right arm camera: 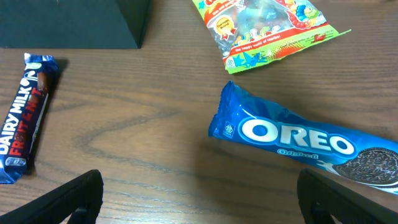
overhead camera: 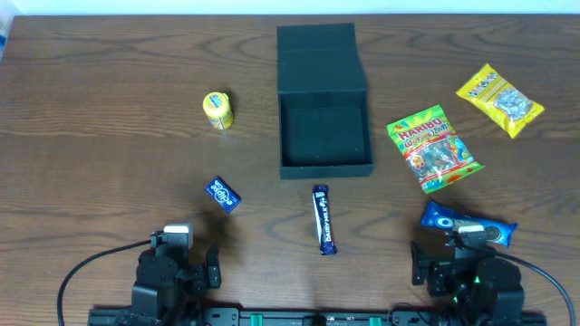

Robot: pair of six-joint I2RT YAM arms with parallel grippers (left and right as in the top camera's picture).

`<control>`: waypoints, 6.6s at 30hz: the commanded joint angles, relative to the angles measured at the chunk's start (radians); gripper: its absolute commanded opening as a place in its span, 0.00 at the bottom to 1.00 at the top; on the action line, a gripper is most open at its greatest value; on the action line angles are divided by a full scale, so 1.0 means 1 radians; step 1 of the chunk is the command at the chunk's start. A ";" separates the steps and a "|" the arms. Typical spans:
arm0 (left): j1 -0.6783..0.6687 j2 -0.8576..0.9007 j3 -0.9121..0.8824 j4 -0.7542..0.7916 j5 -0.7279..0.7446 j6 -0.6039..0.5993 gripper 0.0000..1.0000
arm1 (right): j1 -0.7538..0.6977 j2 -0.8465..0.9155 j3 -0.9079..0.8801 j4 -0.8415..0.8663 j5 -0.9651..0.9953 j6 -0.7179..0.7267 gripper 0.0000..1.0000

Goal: Pack container

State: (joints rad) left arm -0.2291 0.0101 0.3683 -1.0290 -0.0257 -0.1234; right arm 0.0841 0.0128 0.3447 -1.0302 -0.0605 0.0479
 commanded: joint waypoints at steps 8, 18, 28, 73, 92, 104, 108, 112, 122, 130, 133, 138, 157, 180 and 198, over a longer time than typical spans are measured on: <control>0.006 -0.006 -0.013 -0.066 -0.029 -0.011 0.95 | -0.008 -0.006 -0.005 -0.006 -0.008 -0.001 0.99; 0.006 -0.006 -0.013 -0.066 -0.029 -0.011 0.95 | -0.008 -0.006 -0.005 -0.006 -0.007 -0.001 0.99; 0.006 -0.006 -0.013 -0.066 -0.029 -0.011 0.95 | -0.008 -0.006 -0.005 0.006 0.037 -0.012 0.99; 0.006 -0.006 -0.013 -0.066 -0.029 -0.011 0.95 | -0.008 0.232 0.230 0.494 -0.091 0.156 0.99; 0.006 -0.006 -0.013 -0.066 -0.029 -0.011 0.95 | -0.008 0.986 0.771 -0.029 -0.090 0.154 0.99; 0.006 -0.006 -0.013 -0.066 -0.029 -0.011 0.95 | -0.015 1.162 0.793 -0.076 -0.085 -0.085 0.99; 0.006 -0.006 -0.013 -0.066 -0.029 -0.011 0.95 | -0.031 1.256 0.875 -0.082 -0.085 -0.163 0.99; 0.006 -0.006 -0.013 -0.066 -0.029 -0.011 0.95 | -0.033 1.349 0.979 -0.071 -0.010 -0.241 0.99; 0.006 -0.006 -0.013 -0.066 -0.029 -0.011 0.95 | -0.077 1.514 1.052 0.117 0.027 -0.401 0.99; 0.006 -0.006 -0.013 -0.066 -0.029 -0.011 0.95 | -0.140 1.660 1.052 0.173 0.026 -0.405 0.99; 0.006 -0.006 -0.013 -0.066 -0.029 -0.011 0.95 | -0.152 1.725 1.052 0.170 0.023 -0.411 0.99; 0.006 -0.006 -0.013 -0.066 -0.029 -0.011 0.95 | -0.156 1.825 1.052 0.180 0.007 -0.428 0.99; 0.006 -0.006 -0.013 -0.066 -0.029 -0.011 0.95 | -0.158 2.016 1.052 0.219 0.000 -0.446 0.99; 0.006 -0.006 -0.013 -0.066 -0.029 -0.011 0.95 | -0.157 2.018 1.052 0.192 0.000 -0.446 0.99; 0.006 -0.006 -0.013 -0.066 -0.029 -0.011 0.95 | -0.157 2.018 1.052 0.166 0.001 -0.445 0.96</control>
State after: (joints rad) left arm -0.2287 0.0097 0.3679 -1.0290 -0.0277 -0.1234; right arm -0.0635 2.0159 1.3823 -0.8536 -0.0517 -0.3851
